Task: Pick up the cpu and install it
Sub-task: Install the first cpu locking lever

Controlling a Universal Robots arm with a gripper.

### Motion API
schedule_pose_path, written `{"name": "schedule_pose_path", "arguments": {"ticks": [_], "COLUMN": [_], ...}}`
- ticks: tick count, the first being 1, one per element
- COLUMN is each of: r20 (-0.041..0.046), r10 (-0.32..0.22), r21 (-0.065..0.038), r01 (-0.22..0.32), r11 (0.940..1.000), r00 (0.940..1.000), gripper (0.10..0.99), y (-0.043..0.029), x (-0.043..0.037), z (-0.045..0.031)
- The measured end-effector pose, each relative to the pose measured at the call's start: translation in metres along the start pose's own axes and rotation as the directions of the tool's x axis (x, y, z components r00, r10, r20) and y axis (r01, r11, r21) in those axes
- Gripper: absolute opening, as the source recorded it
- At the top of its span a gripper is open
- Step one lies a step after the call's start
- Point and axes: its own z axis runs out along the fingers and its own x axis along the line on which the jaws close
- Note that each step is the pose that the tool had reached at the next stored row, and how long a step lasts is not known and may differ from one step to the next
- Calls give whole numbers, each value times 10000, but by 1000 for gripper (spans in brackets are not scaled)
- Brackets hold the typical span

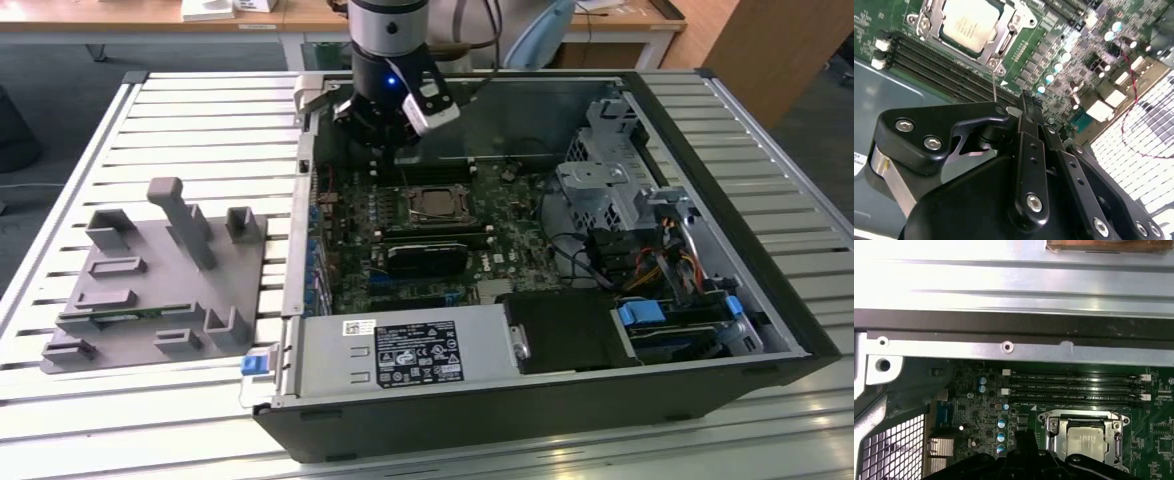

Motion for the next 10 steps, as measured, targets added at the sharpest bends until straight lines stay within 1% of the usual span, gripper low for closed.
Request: {"name": "schedule_pose_path", "arguments": {"ticks": [2,5,10], "r20": [-1,-1,-11], "r10": [0,-1,1], "r21": [1,0,1], "r01": [0,1,-1], "r11": [10000,10000,10000], "r00": [10000,10000,10000], "gripper": [106,106,106], "y": [26,43,57], "x": [0,-20,-123], "z": [2,4,7]}}
